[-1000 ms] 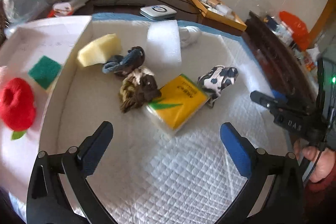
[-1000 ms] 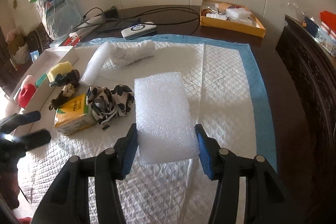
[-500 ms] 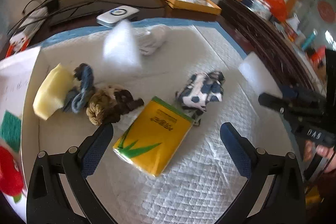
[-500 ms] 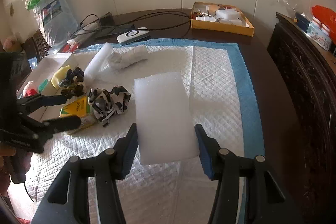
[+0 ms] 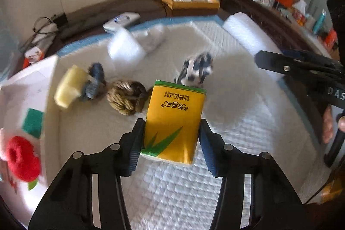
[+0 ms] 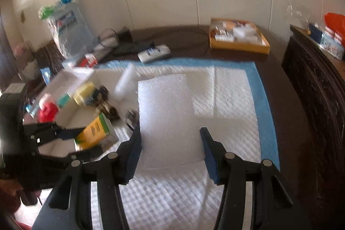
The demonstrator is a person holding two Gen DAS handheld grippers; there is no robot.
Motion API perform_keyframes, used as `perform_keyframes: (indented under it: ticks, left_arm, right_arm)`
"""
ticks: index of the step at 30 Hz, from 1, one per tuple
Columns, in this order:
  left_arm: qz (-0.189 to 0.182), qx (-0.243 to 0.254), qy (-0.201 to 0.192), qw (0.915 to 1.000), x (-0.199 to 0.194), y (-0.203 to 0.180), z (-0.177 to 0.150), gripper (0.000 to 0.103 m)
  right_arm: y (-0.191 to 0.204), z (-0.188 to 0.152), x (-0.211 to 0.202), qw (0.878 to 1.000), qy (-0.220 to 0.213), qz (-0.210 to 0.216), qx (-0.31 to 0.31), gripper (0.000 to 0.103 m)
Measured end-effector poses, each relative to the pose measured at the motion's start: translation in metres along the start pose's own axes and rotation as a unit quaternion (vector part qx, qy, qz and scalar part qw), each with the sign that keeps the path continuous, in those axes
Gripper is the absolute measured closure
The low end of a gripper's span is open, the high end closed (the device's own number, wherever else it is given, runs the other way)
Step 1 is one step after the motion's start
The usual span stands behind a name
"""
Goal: Organize soft objects
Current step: 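Carry yellow pack with left tool while right carries foam sheet toward white box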
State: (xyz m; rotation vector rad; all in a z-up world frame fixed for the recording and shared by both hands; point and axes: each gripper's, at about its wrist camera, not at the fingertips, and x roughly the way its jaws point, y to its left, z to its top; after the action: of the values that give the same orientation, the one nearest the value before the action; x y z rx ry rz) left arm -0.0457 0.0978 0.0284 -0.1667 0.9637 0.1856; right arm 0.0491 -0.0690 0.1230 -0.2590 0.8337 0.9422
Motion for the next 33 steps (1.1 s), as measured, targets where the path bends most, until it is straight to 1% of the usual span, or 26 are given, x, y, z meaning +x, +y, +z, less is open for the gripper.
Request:
perform_keyframes:
  ticks: [2,6,8,10,13,16,26,28,32,33]
  left_arm:
    - [0.003,-0.009,-0.014,0.9999,-0.016,-0.001,0.001,0.053]
    - [0.03,-0.018,-0.049,0.9982,-0.056,-0.002,0.008,0.053]
    - [0.042,-0.028,-0.065,0.9966,-0.073,0.004,0.012,0.053]
    - [0.051,-0.039,-0.074,0.9951,-0.087,0.01,0.013,0.053]
    - [0.069,-0.058,-0.084,0.9924,-0.102,0.027,0.012,0.053]
    - [0.088,-0.08,-0.089,0.9889,-0.114,0.048,0.005,0.053]
    - [0.124,-0.131,-0.106,0.9779,-0.148,0.11,-0.019,0.053]
    - [0.135,-0.149,-0.114,0.9728,-0.159,0.131,-0.022,0.053]
    - [0.169,-0.201,-0.129,0.9563,-0.182,0.184,-0.029,0.053]
    - [0.181,-0.216,-0.132,0.9503,-0.188,0.199,-0.033,0.053]
  right_arm:
    - [0.01,0.011,-0.011,1.0,-0.024,0.013,-0.002,0.05]
    - [0.031,0.031,-0.026,0.997,-0.061,0.038,-0.01,0.05]
    - [0.046,0.041,-0.031,0.996,-0.074,0.051,-0.02,0.05]
    - [0.058,0.047,-0.029,0.995,-0.078,0.061,-0.03,0.05]
    - [0.078,0.051,-0.022,0.994,-0.077,0.071,-0.044,0.05]
    - [0.093,0.051,-0.013,0.993,-0.069,0.08,-0.044,0.05]
    - [0.144,0.062,0.008,0.991,-0.047,0.108,-0.069,0.05]
    - [0.156,0.068,0.012,0.989,-0.044,0.115,-0.077,0.05]
    - [0.184,0.079,0.018,0.986,-0.043,0.133,-0.092,0.05]
    - [0.19,0.08,0.021,0.985,-0.04,0.138,-0.094,0.05]
